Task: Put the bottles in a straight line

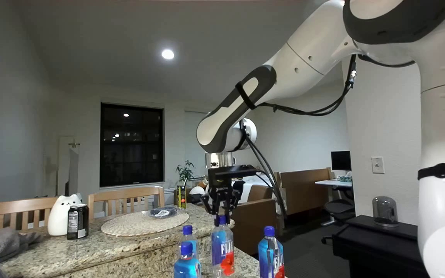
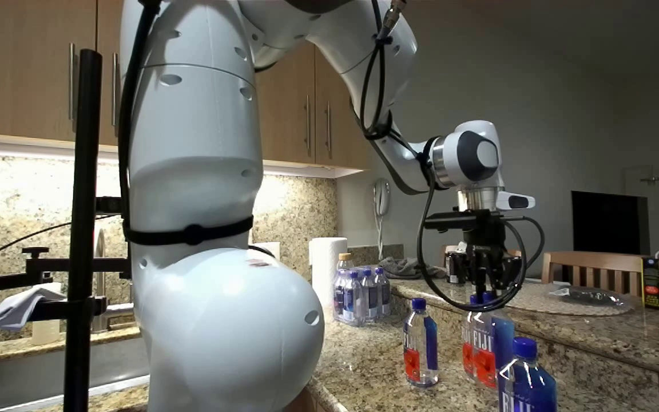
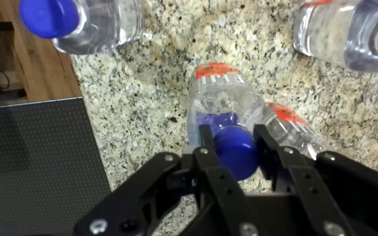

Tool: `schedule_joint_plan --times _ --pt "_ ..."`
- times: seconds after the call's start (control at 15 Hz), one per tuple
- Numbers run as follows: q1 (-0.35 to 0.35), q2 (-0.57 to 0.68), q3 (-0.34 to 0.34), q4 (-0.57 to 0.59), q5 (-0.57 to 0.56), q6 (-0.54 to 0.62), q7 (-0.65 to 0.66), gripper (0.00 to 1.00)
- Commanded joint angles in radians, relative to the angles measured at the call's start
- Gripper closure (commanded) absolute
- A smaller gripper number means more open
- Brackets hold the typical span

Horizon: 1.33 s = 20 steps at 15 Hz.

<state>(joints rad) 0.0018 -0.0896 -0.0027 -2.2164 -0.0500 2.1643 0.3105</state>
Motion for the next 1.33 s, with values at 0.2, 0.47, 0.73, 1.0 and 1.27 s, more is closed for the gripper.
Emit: schedule_joint_plan --times 0.2,0.47,0.73,1.0,1.27 --pt "0.002 -0.107 0.015 -0.14 0.021 0.01 -0.041 0.86" --pt "-0.005 -0.145 0.012 -0.186 -0.001 0.018 -0.058 0.86" --pt "-0.011 -0.158 0.004 -0.214 -0.003 0.02 -0.112 0.85" --pt "-0.014 -0.153 -0.015 -0.234 -0.006 0.023 -0.203 0.84" --pt "-0.021 -0.139 -0.033 -0.239 -0.011 0.031 -0.249 0.85"
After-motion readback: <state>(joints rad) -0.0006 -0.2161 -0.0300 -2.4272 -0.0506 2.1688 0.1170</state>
